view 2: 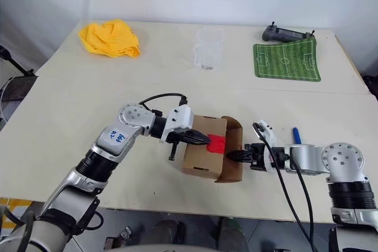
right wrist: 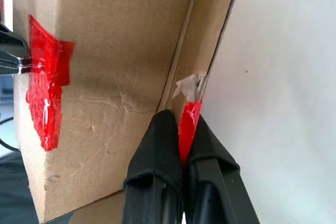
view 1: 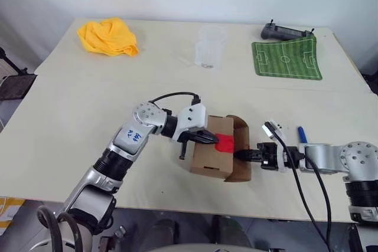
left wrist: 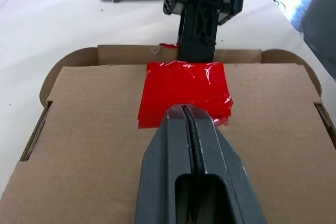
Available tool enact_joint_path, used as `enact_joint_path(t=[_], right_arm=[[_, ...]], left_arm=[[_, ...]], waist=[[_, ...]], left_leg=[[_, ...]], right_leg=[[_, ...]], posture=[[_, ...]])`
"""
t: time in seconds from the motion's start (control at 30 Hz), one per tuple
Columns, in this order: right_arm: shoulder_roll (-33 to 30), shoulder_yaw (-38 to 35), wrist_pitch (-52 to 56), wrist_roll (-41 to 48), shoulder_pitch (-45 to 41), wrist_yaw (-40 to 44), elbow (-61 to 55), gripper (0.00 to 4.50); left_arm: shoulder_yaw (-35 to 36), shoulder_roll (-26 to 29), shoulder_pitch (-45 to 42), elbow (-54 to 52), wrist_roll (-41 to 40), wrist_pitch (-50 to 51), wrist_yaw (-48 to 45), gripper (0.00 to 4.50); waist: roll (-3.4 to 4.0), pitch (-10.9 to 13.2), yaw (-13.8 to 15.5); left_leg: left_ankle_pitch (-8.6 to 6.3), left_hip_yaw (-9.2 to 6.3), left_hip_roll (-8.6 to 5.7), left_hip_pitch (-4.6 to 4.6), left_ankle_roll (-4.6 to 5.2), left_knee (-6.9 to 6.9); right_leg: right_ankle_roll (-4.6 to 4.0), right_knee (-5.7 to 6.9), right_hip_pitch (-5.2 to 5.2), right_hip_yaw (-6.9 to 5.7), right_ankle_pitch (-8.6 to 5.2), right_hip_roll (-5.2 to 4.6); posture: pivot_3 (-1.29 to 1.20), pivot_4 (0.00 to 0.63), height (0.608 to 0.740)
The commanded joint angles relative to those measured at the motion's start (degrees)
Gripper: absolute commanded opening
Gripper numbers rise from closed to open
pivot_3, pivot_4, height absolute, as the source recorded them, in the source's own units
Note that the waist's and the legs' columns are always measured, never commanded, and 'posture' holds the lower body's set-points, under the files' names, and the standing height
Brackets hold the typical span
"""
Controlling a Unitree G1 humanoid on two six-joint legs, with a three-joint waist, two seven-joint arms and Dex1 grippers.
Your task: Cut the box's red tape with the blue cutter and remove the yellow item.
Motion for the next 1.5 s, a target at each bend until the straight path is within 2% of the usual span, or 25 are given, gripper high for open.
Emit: enact_joint_path(t=[0.03, 0.23, 0.4, 0.53, 0.9, 1.17, 1.37, 1.5], right_arm=[[-7.0, -4.11, 0.25, 4.92, -2.54, -2.19, -1.14, 0.05], [-19.87, -0.06, -0.26, 15.0, -6.52, -4.91, -3.74, 0.05], [-25.62, 4.64, -1.94, 18.82, -10.28, -6.75, -5.58, 0.05], [-29.55, 10.43, -0.32, 18.82, -17.63, -8.38, -7.67, 0.05], [-31.57, 24.86, 3.51, 18.82, -35.69, -15.9, -5.93, 0.05], [-30.11, 31.6, 3.11, 18.82, -41.3, -21.44, -11.38, 0.05], [-28.3, 34.22, 2.06, 18.78, -44.36, -27.81, -15.36, 0.05], [-26.42, 34.62, -0.71, 18.82, -44.88, -28.73, -17.49, 0.05]], left_arm=[[-1.18, -0.1, 1.39, 3.46, 2.04, 0.02, 0.91, 0.0], [-1.76, -3.88, 0.86, 6.16, 2.28, -1.74, 2.65, 0.0], [-1.68, -7.44, 0.23, 8.64, 2.62, -3.32, 4.91, 0.0], [-1.4, -11.6, -0.66, 12.78, 3.13, -6.06, 7.79, 0.0], [-0.15, -17.15, -1.4, 19.22, 3.85, -9.08, 11.11, 0.0], [0.83, -20.51, -3.3, 23.17, 4.45, -11.95, 13.1, 0.0], [1.19, -20.77, -3.12, 23.32, 4.41, -11.61, 12.93, 0.0], [1.4, -20.5, -3.17, 22.97, 4.67, -9.98, 12.98, 0.0]], waist=[[0.0, 0.0, 0.26], [0.07, 0.01, 1.39], [0.06, 0.01, 1.64], [0.12, 0.04, 1.78], [0.1, 0.05, 2.88], [0.1, 0.05, 2.96], [0.1, 0.05, 2.84], [0.1, 0.05, 2.71]], left_leg=[[0.01, -0.02, -0.02, -0.06, 0.02, 0.01], [-0.01, -0.07, -0.14, -0.15, 0.13, 0.01], [-0.04, -0.13, -0.29, -0.23, 0.27, 0.03], [0.0, -0.1, -0.54, -0.31, 0.46, 0.02], [0.04, -0.23, -0.89, -0.67, 0.75, 0.08], [0.05, -0.34, -1.12, -0.96, 0.97, 0.12], [0.07, -0.32, -1.13, -0.96, 0.99, 0.14], [0.07, -0.31, -1.13, -0.96, 1.0, 0.14]], right_leg=[[0.0, -0.04, -0.01, -0.04, 0.0, -0.06], [0.04, -0.23, 0.01, -0.23, 0.02, -0.21], [0.08, -0.35, 0.04, -0.4, 0.04, -0.39], [0.18, -0.39, -0.01, -0.56, 0.09, -0.57], [0.36, -0.61, -0.13, -0.57, 0.2, -0.75], [0.45, -0.73, -0.18, -0.66, 0.33, -0.77], [0.49, -0.71, -0.19, -0.72, 0.36, -0.76], [0.55, -0.63, -0.21, -0.75, 0.39, -0.73]], posture=[[0.0, 0.15, 0.74], [0.0, 0.15, 0.74], [0.0, 0.15, 0.74], [0.0, 0.15, 0.74], [0.0, 0.15, 0.74], [0.0, 0.15, 0.74], [0.0, 0.15, 0.74], [0.0, 0.15, 0.74]])
